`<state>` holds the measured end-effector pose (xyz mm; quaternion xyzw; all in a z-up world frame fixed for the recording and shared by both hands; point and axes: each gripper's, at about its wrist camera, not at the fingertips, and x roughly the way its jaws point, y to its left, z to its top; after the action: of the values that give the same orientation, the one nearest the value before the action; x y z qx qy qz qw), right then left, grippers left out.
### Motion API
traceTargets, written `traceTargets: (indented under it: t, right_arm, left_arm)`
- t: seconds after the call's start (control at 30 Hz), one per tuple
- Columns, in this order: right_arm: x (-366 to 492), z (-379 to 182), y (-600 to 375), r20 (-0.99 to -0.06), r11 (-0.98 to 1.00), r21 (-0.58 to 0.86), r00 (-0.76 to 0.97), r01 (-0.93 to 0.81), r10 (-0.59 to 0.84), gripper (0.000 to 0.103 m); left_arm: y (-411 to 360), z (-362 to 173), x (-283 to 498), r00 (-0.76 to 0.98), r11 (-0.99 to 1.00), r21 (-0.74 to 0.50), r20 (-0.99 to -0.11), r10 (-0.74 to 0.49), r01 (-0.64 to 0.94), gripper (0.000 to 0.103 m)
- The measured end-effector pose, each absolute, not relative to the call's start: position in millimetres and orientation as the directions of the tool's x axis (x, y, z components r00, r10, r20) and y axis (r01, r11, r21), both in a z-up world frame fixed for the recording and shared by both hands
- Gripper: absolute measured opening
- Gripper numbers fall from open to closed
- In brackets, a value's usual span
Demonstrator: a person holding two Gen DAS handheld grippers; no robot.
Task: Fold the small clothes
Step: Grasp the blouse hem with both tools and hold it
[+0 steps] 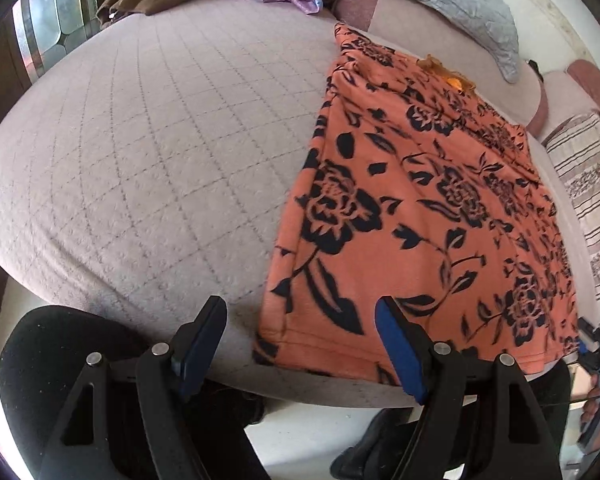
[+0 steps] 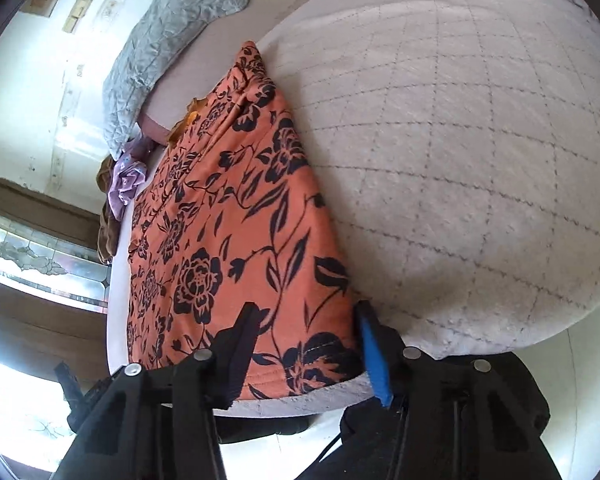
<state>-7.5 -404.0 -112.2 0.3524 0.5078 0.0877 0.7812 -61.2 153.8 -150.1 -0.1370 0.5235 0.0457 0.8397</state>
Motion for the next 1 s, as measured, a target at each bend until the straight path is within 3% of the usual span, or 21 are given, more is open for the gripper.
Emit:
traceTargets:
  t: [0.13, 0.23, 0.27, 0.3, 0.37, 0.47, 0.53, 0.57, 0.63, 0.7, 0.73, 0.77, 0.8, 0.93, 1.0]
  right_arm:
    - [-5.7, -113.9, -404.5, -0.721, 0.721, 0.656, 0.469, 0.224, 0.511, 0.059]
    - [-5.6, -109.4, -396.1, -0.751, 0.767, 0.61, 0.453, 0.197, 0.481, 0.053]
    - [-6.0, -107.9, -393.4, -0.771, 0.79, 0.581, 0.444, 0.197, 0.457, 0.038]
    - [-6.1, -107.3, -392.4, -0.788, 0.806, 0.557, 0.433, 0.2, 0.438, 0.025]
    - [-7.6, -106.5, -395.6, -0.785, 0.795, 0.57, 0.427, 0.21, 0.45, 0.017]
    - [-11.6, -90.3, -394.7, -0.761, 0.786, 0.591, 0.451, 0.181, 0.468, 0.02]
    - [-9.6, -90.8, -395.0, -0.746, 0.766, 0.616, 0.448, 0.183, 0.492, 0.039]
    - [-7.1, -97.5, -395.5, -0.755, 0.768, 0.611, 0.436, 0.194, 0.49, 0.073]
    - [-5.2, -109.2, -395.1, -0.769, 0.767, 0.602, 0.418, 0.222, 0.483, 0.076]
    - [-6.5, -106.8, -393.5, -0.769, 0.777, 0.595, 0.428, 0.206, 0.475, 0.071]
    - [-6.9, -105.9, -394.0, -0.767, 0.778, 0.595, 0.43, 0.2, 0.476, 0.061]
    - [-7.4, -106.5, -395.9, -0.77, 0.779, 0.594, 0.425, 0.203, 0.476, 0.024]
    - [-7.4, -107.7, -398.4, -0.766, 0.768, 0.605, 0.416, 0.209, 0.49, 0.009]
    - [-10.4, -94.4, -403.9, -0.738, 0.744, 0.634, 0.451, 0.209, 0.502, 0.009]
    - [-9.5, -95.1, -406.3, -0.707, 0.709, 0.674, 0.461, 0.209, 0.536, 0.013]
  left_arm:
    - [147.6, -157.5, -62.5, 0.423, 0.968, -0.154, -0.904, -0.057, -0.199, 0.076]
    - [146.9, -157.6, -63.6, 0.424, 0.97, -0.115, -0.905, -0.013, -0.216, 0.033]
    - [149.4, -155.2, -63.6, 0.428, 0.966, -0.143, -0.903, -0.039, -0.214, 0.01]
    - [150.6, -151.8, -63.3, 0.432, 0.964, -0.164, -0.9, -0.06, -0.208, 0.009]
    - [149.0, -135.8, -67.2, 0.471, 0.967, -0.165, -0.88, -0.056, -0.194, 0.009]
    - [145.6, -119.5, -69.1, 0.515, 0.969, -0.174, -0.855, -0.059, -0.177, 0.01]
    - [147.9, -130.8, -62.0, 0.493, 0.965, -0.174, -0.868, -0.057, -0.195, 0.013]
    - [148.6, -138.1, -59.2, 0.468, 0.962, -0.171, -0.882, -0.053, -0.213, 0.013]
    - [149.6, -152.5, -57.3, 0.418, 0.956, -0.179, -0.906, -0.068, -0.234, 0.026]
    - [146.8, -153.6, -61.2, 0.444, 0.957, -0.187, -0.893, -0.072, -0.22, 0.03]
    - [145.1, -153.8, -60.7, 0.442, 0.961, -0.175, -0.894, -0.065, -0.213, 0.027]
    - [143.5, -151.7, -60.9, 0.442, 0.964, -0.165, -0.895, -0.057, -0.209, 0.008]
    - [144.4, -146.5, -62.1, 0.456, 0.96, -0.187, -0.887, -0.074, -0.208, 0.008]
    - [149.8, -122.8, -67.1, 0.53, 0.951, -0.22, -0.845, -0.073, -0.219, 0.008]
    - [153.9, -136.0, -62.9, 0.493, 0.947, -0.215, -0.867, -0.074, -0.237, 0.011]
